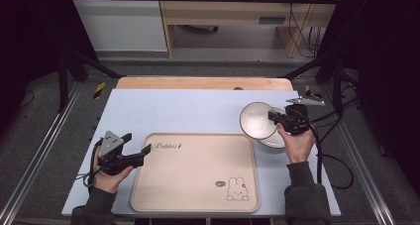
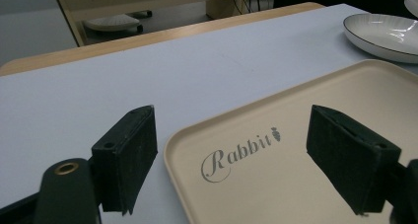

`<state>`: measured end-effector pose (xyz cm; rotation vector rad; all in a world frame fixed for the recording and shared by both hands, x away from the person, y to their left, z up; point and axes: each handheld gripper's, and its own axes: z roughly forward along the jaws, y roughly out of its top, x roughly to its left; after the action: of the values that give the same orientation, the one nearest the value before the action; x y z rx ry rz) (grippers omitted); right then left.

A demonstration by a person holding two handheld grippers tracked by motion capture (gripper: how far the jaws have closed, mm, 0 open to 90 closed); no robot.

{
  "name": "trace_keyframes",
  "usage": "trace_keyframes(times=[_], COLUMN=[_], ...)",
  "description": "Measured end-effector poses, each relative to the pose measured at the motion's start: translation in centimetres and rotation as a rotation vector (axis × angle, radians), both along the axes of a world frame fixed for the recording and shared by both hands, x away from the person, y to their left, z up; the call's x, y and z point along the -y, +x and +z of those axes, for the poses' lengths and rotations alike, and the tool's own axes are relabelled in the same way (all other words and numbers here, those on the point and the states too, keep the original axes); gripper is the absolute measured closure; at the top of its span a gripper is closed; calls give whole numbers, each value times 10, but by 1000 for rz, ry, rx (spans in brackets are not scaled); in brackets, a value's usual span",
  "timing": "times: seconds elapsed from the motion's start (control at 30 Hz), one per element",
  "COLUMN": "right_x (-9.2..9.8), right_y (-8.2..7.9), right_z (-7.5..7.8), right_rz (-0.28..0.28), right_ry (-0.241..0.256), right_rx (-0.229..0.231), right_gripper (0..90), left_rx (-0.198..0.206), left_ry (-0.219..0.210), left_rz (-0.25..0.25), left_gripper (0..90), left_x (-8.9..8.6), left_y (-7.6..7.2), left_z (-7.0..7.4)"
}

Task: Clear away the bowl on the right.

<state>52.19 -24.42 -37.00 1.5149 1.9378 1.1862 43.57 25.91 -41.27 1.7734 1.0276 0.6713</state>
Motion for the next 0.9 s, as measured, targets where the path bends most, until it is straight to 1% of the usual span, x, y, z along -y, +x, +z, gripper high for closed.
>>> trace_keyframes(times=[0.17, 0.23, 0.37, 0.4, 0.43, 0.47, 0.57, 0.67, 0.73, 0.9], right_x=[-5, -7, -13, -14, -14, -18, -22, -27, -31, -40], right_y=[-3, -4, -5, -6, -6, -7, -8, -9, -9, -11], right_z=[3, 5, 7, 8, 8, 9, 10, 11, 11, 12], right_rz=[20, 30, 44, 51, 51, 56, 79, 97, 104, 139], right_ry=[0, 11, 7, -3, -3, 2, 2, 10, 1, 4], right_rx=[11, 10, 12, 17, 17, 17, 25, 17, 18, 19], right_gripper=[816, 815, 815, 816, 816, 815, 816, 816, 816, 815], left_rx=[2, 2, 1, 2, 2, 3, 3, 5, 5, 6], left_ry=[-4, -5, 0, -1, -1, -1, -4, -2, -4, -4], left_rz=[2, 2, 0, 0, 0, 0, 2, 1, 1, 2], left_gripper=[191, 191, 190, 190, 190, 189, 189, 188, 187, 187], left_x=[-1, -1, -1, -1, -1, -2, -2, -2, -2, -2], left_y=[0, 0, -1, -1, -1, -1, -1, -2, -2, -2], left_z=[0, 0, 0, 0, 0, 0, 0, 0, 1, 1])
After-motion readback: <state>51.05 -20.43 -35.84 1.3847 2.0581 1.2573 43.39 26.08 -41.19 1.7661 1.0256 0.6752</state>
